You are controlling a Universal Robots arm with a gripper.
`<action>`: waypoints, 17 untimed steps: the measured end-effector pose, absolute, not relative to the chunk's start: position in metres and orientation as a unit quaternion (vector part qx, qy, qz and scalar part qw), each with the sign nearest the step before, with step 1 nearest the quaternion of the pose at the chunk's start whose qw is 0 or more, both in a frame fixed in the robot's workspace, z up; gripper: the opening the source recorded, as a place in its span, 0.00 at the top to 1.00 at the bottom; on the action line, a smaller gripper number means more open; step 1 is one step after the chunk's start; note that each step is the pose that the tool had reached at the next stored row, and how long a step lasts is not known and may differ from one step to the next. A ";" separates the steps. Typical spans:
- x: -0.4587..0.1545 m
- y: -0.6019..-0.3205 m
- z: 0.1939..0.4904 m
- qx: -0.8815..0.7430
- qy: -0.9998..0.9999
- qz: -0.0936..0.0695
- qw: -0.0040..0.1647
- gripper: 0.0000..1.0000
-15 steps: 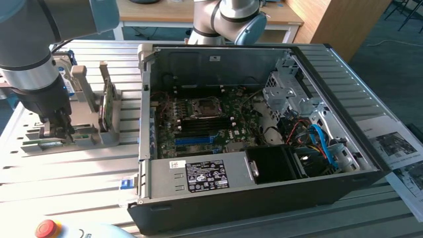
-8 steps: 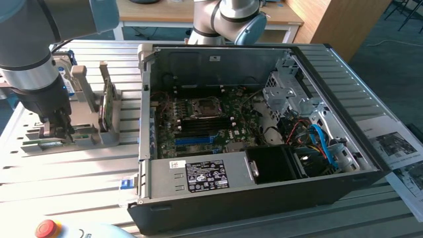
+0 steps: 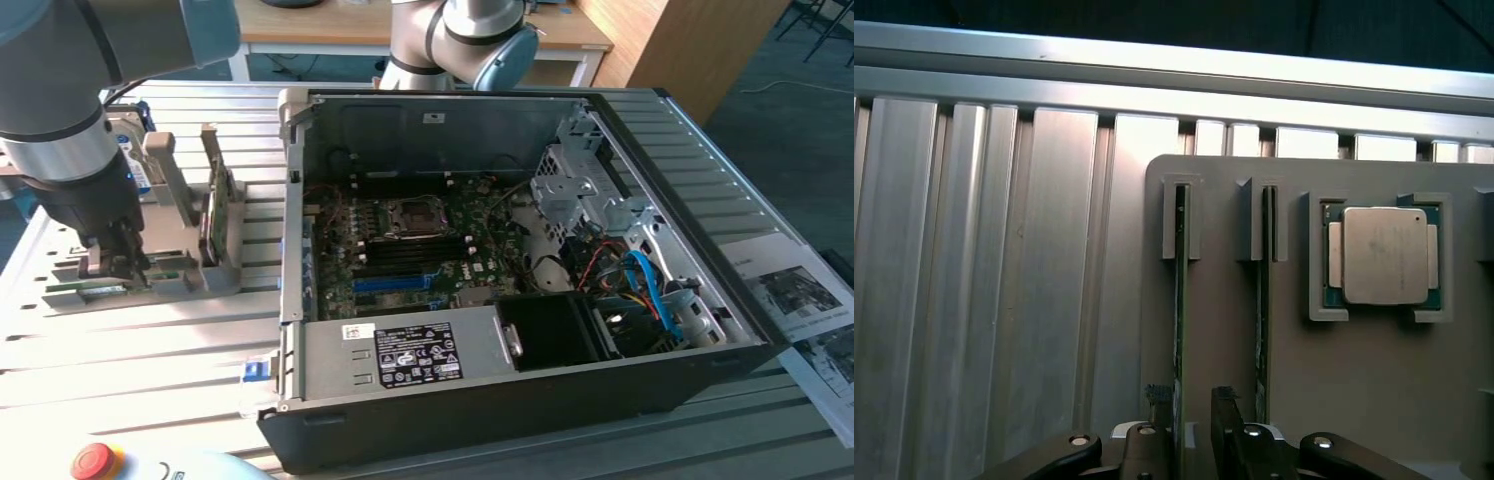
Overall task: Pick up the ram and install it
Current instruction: 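Pick up the ram and move it above insertion slot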
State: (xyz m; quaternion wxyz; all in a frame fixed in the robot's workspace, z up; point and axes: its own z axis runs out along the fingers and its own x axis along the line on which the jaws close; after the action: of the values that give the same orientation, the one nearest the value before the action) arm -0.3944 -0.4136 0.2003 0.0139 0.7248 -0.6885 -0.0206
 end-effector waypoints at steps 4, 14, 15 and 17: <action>-0.395 -0.414 0.200 0.725 -0.688 -0.021 0.014 0.70; -0.395 -0.412 0.200 0.725 -0.688 -0.021 0.014 0.70; -0.395 -0.412 0.200 0.725 -0.688 -0.021 0.014 0.70; -0.395 -0.412 0.200 0.725 -0.688 -0.021 0.014 0.70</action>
State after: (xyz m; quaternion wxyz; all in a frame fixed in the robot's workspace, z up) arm -0.3954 -0.4123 0.2003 0.0139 0.7248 -0.6885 -0.0206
